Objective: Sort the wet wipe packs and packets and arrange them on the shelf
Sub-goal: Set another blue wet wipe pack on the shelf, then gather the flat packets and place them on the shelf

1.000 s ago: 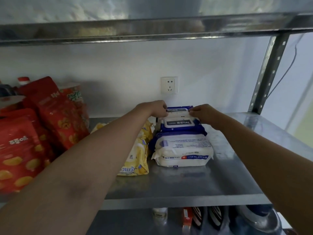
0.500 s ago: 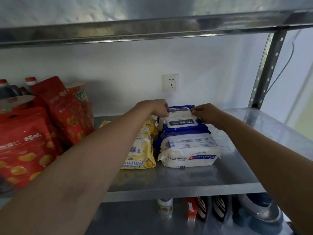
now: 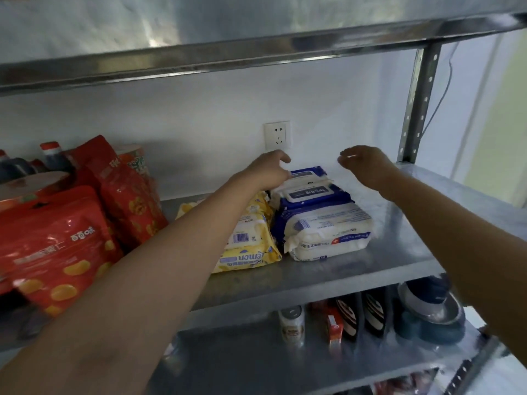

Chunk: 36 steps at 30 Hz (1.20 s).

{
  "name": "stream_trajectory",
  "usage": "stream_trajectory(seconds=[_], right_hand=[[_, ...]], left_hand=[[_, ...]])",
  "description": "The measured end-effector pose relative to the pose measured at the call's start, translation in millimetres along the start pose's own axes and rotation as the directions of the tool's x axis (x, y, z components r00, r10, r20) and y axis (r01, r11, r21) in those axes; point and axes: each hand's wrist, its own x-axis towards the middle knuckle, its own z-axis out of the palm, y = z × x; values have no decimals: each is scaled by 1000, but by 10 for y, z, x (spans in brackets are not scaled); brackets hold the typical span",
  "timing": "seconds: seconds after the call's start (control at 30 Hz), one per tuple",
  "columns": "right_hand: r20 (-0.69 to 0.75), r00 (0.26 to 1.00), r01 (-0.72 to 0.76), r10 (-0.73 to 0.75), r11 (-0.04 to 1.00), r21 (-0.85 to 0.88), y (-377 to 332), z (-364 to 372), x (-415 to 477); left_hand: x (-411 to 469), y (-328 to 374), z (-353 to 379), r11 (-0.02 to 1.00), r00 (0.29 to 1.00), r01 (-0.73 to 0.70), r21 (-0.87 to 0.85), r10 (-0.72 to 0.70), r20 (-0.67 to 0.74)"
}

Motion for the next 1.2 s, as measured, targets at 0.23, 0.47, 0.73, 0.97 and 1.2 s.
stream_trajectory(seconds=[0.23, 0.47, 0.73, 0.97, 1.2], right_hand=[[-159, 987, 32, -37, 999, -35, -346, 40, -1022], [-321, 945, 85, -61, 994, 61, -602, 306, -2257], [-424, 903, 11, 71, 982, 188, -417, 159, -3460], [-553, 813, -40, 181, 965, 257, -406, -333, -4707], [-741, 590, -117, 319, 943, 312, -203, -728, -6596]], left_hand=[[-650, 79, 125, 974, 987, -158, -164, 150, -64], [-1563, 89, 362, 680, 956, -282, -676, 262, -135], [-2472, 309, 753, 560, 928, -202, -804, 371, 25], [-3411, 1023, 1093, 498, 820, -199, -844, 556, 135], [-4883, 1811, 1734, 515, 611, -132, -847, 715, 340]])
